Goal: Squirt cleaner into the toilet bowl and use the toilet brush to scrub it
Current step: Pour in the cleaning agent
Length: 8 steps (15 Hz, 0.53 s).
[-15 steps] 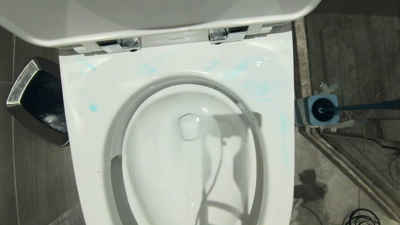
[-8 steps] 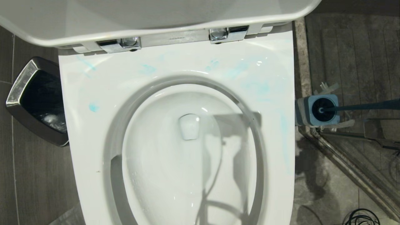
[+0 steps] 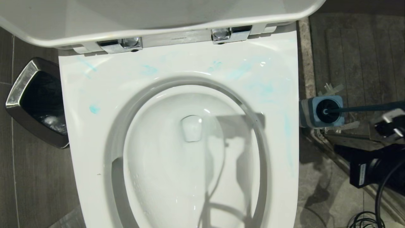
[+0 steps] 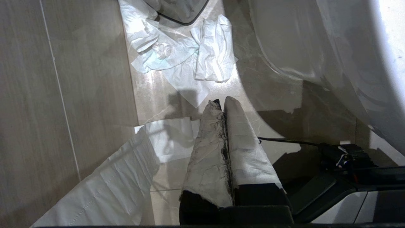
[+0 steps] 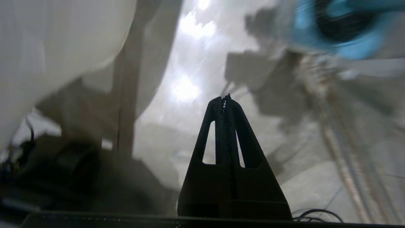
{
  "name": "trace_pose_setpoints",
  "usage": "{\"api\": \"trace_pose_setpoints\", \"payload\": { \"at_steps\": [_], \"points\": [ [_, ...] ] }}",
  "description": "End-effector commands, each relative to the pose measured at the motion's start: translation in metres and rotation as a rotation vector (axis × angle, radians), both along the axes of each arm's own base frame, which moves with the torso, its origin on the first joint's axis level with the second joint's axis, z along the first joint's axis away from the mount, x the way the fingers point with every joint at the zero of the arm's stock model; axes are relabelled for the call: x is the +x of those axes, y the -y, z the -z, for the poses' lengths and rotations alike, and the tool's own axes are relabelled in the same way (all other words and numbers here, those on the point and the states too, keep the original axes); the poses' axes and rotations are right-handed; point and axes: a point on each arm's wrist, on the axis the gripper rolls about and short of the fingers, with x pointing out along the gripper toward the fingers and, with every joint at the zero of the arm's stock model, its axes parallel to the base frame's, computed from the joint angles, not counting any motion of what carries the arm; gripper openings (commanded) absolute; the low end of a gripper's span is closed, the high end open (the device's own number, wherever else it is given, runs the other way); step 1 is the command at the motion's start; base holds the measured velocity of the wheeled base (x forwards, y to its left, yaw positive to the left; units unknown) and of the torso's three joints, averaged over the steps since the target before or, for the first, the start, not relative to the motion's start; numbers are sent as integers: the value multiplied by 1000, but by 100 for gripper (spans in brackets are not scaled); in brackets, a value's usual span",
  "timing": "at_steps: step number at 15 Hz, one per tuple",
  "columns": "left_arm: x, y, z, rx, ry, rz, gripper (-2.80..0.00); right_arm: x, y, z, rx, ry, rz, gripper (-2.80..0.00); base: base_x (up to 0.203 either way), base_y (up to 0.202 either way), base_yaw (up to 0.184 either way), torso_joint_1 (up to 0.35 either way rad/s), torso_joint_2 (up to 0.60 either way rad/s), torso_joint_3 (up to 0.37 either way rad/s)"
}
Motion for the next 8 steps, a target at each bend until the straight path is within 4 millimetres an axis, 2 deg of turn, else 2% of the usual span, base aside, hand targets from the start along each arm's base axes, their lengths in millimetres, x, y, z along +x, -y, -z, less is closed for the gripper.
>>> {"api": "trace_pose_setpoints", "payload": {
  "at_steps": [1,4,8],
  "points": [
    [0,0,0,0,-1,0,-280,29,-19,29,-49,-106,-26,-280,0,0,0,0,0,0],
    [0,0,0,1,0,0,-280,61,-33,50,-97,-98,55,-280,0,0,0,0,0,0],
    [0,0,0,0,0,0,-280,75,-38,54,-51,0,133,-280,0,0,0,0,0,0]
  ]
}}
